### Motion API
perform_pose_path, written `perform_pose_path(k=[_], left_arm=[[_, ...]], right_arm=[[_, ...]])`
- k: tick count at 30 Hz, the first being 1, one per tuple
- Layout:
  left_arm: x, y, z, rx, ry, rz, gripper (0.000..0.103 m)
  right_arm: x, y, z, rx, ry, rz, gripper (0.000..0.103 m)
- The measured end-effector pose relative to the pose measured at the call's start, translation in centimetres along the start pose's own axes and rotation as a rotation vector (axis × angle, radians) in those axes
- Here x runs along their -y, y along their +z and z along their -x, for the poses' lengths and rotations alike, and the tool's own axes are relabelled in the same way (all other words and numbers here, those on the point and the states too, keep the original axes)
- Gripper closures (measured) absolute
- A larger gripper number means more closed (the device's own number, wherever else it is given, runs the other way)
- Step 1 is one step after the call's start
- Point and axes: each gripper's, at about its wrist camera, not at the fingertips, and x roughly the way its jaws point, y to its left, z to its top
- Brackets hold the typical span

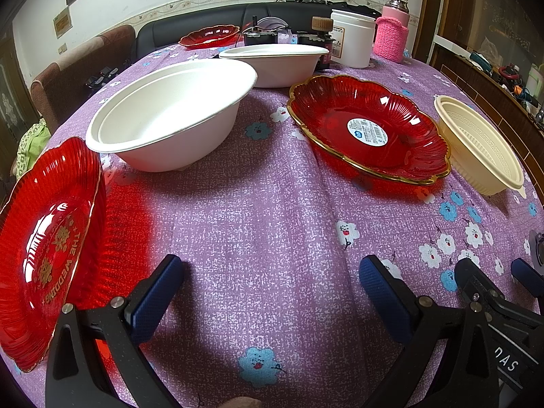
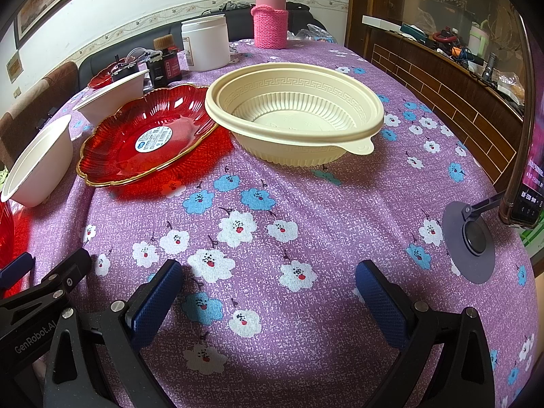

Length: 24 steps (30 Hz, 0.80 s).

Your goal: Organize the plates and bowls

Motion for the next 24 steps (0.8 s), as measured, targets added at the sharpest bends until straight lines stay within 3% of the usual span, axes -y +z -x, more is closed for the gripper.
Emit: perform_pose_path(k=[24], left_arm=[[-0.19,0.00,0.07,-0.001,0.006,0.007,0.000]], right_arm=[[0.04,-0.02,-0.02,0.000,0.001,0.000,0.001]])
